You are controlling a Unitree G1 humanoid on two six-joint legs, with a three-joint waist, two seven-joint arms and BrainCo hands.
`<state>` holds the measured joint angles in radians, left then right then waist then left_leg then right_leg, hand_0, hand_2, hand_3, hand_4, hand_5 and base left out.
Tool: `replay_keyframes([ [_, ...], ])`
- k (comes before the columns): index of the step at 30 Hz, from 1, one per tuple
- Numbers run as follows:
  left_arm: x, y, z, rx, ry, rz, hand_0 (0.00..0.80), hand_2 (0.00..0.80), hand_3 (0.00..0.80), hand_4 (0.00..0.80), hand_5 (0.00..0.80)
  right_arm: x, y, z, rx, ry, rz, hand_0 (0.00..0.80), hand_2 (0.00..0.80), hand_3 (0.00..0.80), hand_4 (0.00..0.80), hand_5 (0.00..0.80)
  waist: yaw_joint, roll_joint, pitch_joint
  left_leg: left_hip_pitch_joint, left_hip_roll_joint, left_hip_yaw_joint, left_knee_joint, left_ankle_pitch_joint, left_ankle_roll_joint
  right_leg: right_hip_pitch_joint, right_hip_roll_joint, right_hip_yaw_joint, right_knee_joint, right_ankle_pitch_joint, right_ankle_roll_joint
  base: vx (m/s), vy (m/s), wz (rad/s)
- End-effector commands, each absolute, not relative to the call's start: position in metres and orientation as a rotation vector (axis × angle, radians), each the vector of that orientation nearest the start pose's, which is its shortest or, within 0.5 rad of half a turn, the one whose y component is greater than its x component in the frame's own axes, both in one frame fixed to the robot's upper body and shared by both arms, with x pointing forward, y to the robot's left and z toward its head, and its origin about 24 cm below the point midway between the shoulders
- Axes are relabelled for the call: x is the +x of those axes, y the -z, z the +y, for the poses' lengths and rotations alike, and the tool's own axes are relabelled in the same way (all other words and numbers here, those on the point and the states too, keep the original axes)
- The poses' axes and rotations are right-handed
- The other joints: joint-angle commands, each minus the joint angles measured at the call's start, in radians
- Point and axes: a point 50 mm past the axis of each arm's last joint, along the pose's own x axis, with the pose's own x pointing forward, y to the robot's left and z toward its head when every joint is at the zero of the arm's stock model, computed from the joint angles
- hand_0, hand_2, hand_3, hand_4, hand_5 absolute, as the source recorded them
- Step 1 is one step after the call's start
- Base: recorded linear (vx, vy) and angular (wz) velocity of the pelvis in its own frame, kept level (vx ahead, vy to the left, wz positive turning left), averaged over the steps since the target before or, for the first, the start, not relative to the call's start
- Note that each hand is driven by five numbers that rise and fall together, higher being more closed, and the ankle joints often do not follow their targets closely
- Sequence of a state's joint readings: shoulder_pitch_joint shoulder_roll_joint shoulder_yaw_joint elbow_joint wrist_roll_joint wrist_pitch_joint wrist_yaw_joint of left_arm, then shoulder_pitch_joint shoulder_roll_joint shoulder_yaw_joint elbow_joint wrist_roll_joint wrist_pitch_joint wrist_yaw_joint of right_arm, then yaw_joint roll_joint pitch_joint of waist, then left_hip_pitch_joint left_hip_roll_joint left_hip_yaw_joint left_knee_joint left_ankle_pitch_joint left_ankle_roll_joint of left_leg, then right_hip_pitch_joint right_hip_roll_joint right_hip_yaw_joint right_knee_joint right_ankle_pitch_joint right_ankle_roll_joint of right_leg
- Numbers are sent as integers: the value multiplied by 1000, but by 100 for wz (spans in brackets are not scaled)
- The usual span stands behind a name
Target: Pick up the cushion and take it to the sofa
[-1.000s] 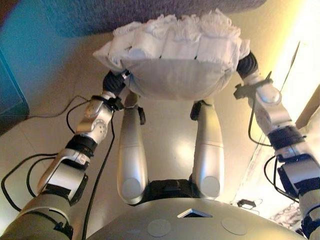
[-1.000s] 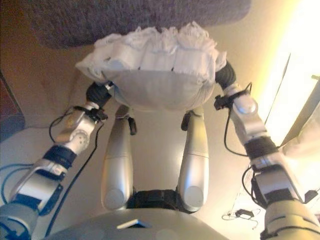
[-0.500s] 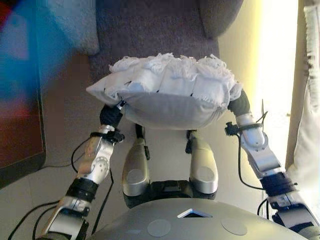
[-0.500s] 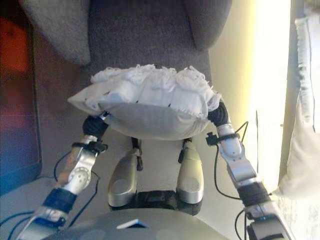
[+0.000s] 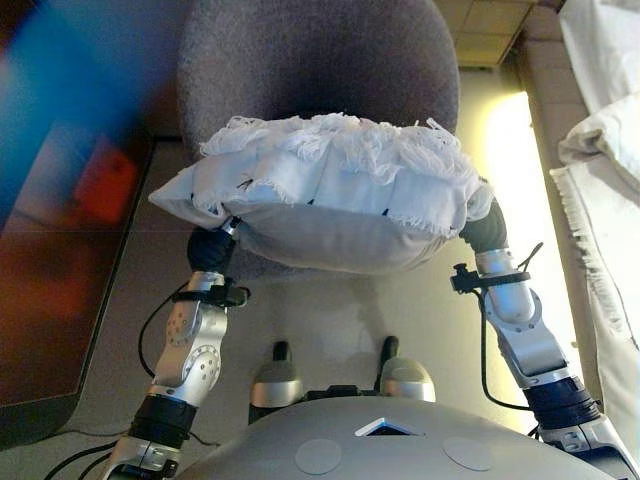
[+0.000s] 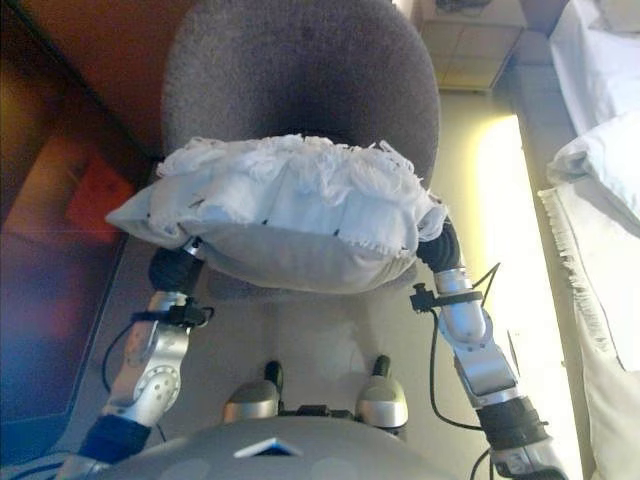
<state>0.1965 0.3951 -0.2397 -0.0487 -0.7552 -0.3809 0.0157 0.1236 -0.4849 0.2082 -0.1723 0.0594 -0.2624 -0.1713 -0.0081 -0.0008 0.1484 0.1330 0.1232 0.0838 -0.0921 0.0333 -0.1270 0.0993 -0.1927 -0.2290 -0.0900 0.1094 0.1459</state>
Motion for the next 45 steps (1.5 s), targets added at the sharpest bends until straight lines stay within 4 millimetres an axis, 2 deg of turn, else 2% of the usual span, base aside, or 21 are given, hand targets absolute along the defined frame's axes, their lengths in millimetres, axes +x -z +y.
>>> replay_keyframes([
  [1,215,-99,166,-371,234,-418,800,800,800,800,800,217,-121,-153,-211,-228,-526,800,800,800,800,800,21,-10,-61,-3,37,38,7,-33,27,52,-40,-36,20,-64,24,14,-39,-1],
  [14,214,-89,175,-381,230,-326,800,800,800,800,800,217,-112,-157,-170,-192,-460,800,800,800,800,800,16,-1,-54,10,65,31,5,-22,17,64,-20,-22,26,-82,10,3,-53,0],
  [22,215,-87,176,-395,234,-325,800,800,800,800,800,220,-108,-157,-169,-191,-438,800,800,800,800,800,22,-2,-35,-2,102,13,16,6,2,60,18,-7,66,-125,-23,-9,-100,-1],
  [25,218,-90,175,-404,219,-354,800,800,800,800,800,224,-111,-155,-184,-214,-455,800,800,800,800,800,19,-11,-3,-28,141,9,94,25,-16,38,34,21,92,-131,-48,-65,-122,-3],
  [28,218,-88,175,-421,192,-367,800,800,800,800,800,228,-111,-152,-200,-227,-464,800,800,800,800,800,26,-23,43,-126,203,-10,287,133,-32,26,58,44,110,-127,-79,-49,-191,-2],
  [30,216,-84,175,-418,188,-360,800,800,800,800,800,227,-109,-152,-195,-232,-458,800,800,800,800,800,33,-32,69,-186,217,-23,392,168,-23,33,71,52,123,-128,-97,47,-262,-17],
  [31,214,-81,175,-419,189,-353,800,800,800,800,800,228,-107,-153,-194,-230,-452,800,800,800,800,800,41,-38,81,-216,204,-31,444,167,-16,40,76,51,129,-132,-106,91,-208,-31],
  [33,212,-81,174,-419,190,-358,800,800,800,800,800,227,-106,-152,-196,-236,-451,800,800,800,800,800,69,-30,103,-264,105,-51,446,134,11,54,90,55,150,-154,-110,130,-110,-25],
  [34,210,-82,175,-419,187,-367,800,800,800,800,800,227,-107,-150,-196,-250,-458,800,800,800,800,800,79,-18,111,-275,58,-46,420,119,22,57,99,58,164,-169,-107,168,-39,-29],
  [35,209,-84,176,-419,182,-374,800,800,800,800,800,226,-108,-148,-199,-263,-468,800,800,800,800,800,88,-4,116,-286,26,-29,384,118,28,63,113,64,171,-185,-107,198,-25,-38],
  [36,210,-84,176,-418,179,-376,800,800,800,800,800,226,-108,-148,-202,-265,-471,800,800,800,800,800,92,8,117,-293,12,-5,343,127,28,75,128,67,173,-199,-106,274,-21,-44],
  [38,213,-84,175,-422,174,-364,800,800,800,800,800,227,-107,-146,-204,-258,-458,800,800,800,800,800,107,28,111,-306,-11,30,233,163,25,120,156,81,164,-226,-102,446,-7,-51],
  [39,213,-83,174,-422,172,-355,800,800,800,800,800,227,-104,-146,-203,-255,-446,800,800,800,800,800,117,31,106,-307,-20,31,176,185,24,148,164,94,159,-240,-101,566,13,19],
  [42,207,-79,172,-424,157,-339,800,800,800,800,800,222,-99,-148,-199,-252,-414,800,800,800,800,800,147,31,87,-312,-25,-6,66,245,13,219,175,133,153,-288,-104,570,58,57],
  [45,201,-76,172,-429,152,-339,800,800,800,800,800,217,-96,-150,-198,-264,-399,800,800,800,800,800,165,32,78,-355,8,-40,36,282,-6,253,171,170,184,-354,-107,532,126,14],
])
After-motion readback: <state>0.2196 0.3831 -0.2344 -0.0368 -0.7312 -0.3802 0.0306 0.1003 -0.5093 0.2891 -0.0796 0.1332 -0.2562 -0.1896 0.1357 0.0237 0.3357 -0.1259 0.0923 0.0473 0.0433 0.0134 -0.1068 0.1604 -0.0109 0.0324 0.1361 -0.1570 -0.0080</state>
